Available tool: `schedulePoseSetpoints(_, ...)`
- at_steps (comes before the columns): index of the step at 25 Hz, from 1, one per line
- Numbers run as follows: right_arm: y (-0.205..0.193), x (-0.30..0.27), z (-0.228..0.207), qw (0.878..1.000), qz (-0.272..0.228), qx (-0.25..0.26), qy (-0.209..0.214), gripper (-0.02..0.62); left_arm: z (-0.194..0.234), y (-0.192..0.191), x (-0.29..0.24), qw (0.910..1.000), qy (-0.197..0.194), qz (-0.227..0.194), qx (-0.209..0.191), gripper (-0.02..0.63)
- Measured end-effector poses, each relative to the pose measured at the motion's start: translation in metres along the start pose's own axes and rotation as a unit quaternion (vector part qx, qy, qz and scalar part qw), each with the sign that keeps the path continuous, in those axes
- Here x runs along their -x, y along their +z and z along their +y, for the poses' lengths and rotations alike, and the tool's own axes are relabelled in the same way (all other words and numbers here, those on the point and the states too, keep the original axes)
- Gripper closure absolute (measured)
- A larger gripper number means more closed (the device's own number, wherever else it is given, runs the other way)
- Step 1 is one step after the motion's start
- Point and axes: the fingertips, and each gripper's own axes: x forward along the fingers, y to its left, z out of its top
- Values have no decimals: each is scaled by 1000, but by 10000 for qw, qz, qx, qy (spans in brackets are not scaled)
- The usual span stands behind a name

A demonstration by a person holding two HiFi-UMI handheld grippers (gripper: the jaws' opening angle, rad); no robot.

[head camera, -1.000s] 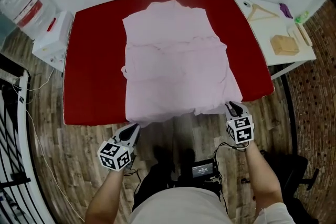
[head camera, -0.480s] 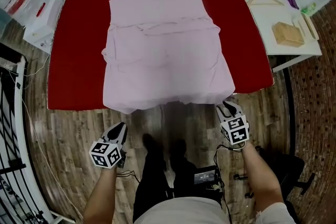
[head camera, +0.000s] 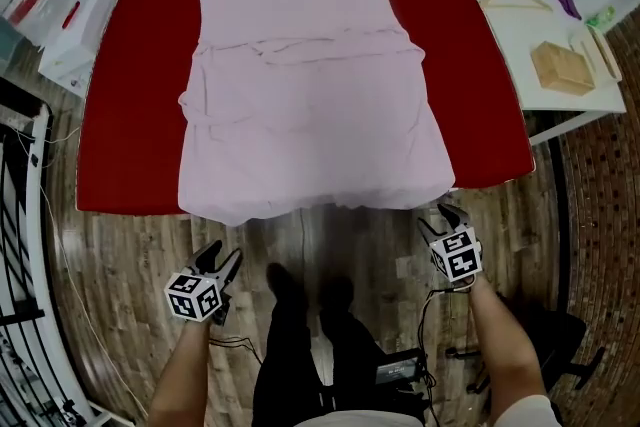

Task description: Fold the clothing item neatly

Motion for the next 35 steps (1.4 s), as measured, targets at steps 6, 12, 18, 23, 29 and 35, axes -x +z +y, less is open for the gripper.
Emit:
schedulePoseSetpoints(6, -31, -32, -14, 9995, 301, 41, 44, 376, 35, -30, -21, 9994, 219, 277, -24, 381)
schedulePoseSetpoints(12, -52, -62, -17, 9977, 552, 353, 164, 364, 67, -48, -39, 9979, 338, 525, -196, 358)
schedulePoseSetpoints(18, -54, -80, -25, 9966, 543, 568, 245, 350, 81, -58, -50, 9938, 212, 872, -650, 315)
schedulePoseSetpoints(23, -53, -95, -21, 9943, 472, 860, 408, 345, 91, -62, -64, 9901, 133, 1085, -885, 297)
schedulePoseSetpoints(29, -57, -110, -14, 9906, 644, 1089, 524, 344, 97, -62, -82, 9865, 100, 1183, -1124, 266)
schedulePoseSetpoints(35, -60, -129, -12, 9883, 716, 1228, 546, 344, 103, -62, -109, 9833, 39, 1299, -1276, 253)
